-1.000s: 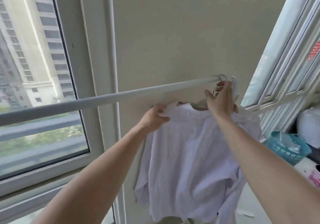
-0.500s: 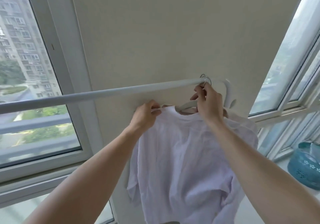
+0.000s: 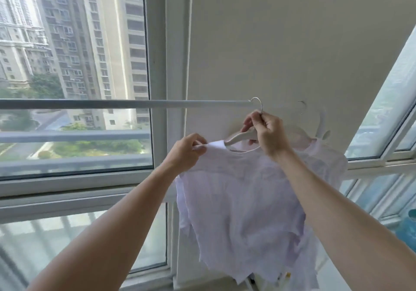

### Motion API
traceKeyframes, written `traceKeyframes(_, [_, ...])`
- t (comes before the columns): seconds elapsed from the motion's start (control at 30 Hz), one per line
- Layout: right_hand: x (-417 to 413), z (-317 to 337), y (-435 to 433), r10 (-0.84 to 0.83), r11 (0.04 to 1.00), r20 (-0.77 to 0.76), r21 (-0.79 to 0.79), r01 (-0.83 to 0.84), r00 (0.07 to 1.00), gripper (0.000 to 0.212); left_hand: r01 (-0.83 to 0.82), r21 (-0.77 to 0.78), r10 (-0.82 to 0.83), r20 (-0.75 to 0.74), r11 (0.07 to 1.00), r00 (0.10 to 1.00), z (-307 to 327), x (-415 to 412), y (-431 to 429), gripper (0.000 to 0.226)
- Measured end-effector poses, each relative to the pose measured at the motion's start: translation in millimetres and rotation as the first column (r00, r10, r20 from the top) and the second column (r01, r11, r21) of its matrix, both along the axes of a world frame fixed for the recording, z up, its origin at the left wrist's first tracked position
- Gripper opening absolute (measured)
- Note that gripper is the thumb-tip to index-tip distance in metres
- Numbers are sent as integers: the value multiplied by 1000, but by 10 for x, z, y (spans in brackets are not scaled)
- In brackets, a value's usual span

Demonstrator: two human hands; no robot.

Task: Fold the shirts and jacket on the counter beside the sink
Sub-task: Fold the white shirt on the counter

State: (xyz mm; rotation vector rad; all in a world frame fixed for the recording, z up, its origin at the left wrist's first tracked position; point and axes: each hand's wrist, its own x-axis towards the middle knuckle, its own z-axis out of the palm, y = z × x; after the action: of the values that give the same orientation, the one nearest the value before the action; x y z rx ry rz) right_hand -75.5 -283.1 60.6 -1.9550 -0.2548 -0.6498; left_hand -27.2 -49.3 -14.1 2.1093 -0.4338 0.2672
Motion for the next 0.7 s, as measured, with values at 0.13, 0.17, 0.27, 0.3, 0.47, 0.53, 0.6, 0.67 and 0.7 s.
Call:
traceKeyframes(0.13, [-262,-99,882,149,987,-114,-34,-154,982,39,26,-15,-28,-101,1000,994,-263,-626,959,7])
traceKeyframes(0.17, [-308,-128,1130,184,980,-138,-47,-192,973,40,4,-14,-5,-107,1000,994,-316,-794,1211,12])
traceKeyframes(0.27, [-469,-197,1989,310,945,-222,-33,-325,924,43,-99,-72,92,-103,992,990,-446,-1359,2049,26])
traceKeyframes(0.3, [-510,-214,2218,364,926,-248,-5,-377,898,44,-117,-107,105,-111,987,988,-462,-1518,2261,28])
traceKeyframes(0.47, [-990,-382,3801,648,747,-311,81,-660,696,55,-337,-220,304,-171,915,937,-568,-2592,3648,18])
traceKeyframes(0.53, [-1193,-397,4377,725,664,-322,97,-741,608,63,-421,-260,384,-181,869,905,-590,-2985,4130,18])
traceKeyframes(0.6, [-1368,-404,4892,789,581,-330,125,-804,519,66,-509,-259,475,-186,821,860,-622,-3328,4566,18])
traceKeyframes(0.67, [-1545,-435,5398,856,464,-331,155,-872,396,60,-586,-244,553,-196,772,810,-645,-3678,4995,16])
traceKeyframes(0.7, [-1621,-447,5612,877,409,-346,174,-896,333,54,-611,-243,578,-200,753,791,-654,-3823,5182,16])
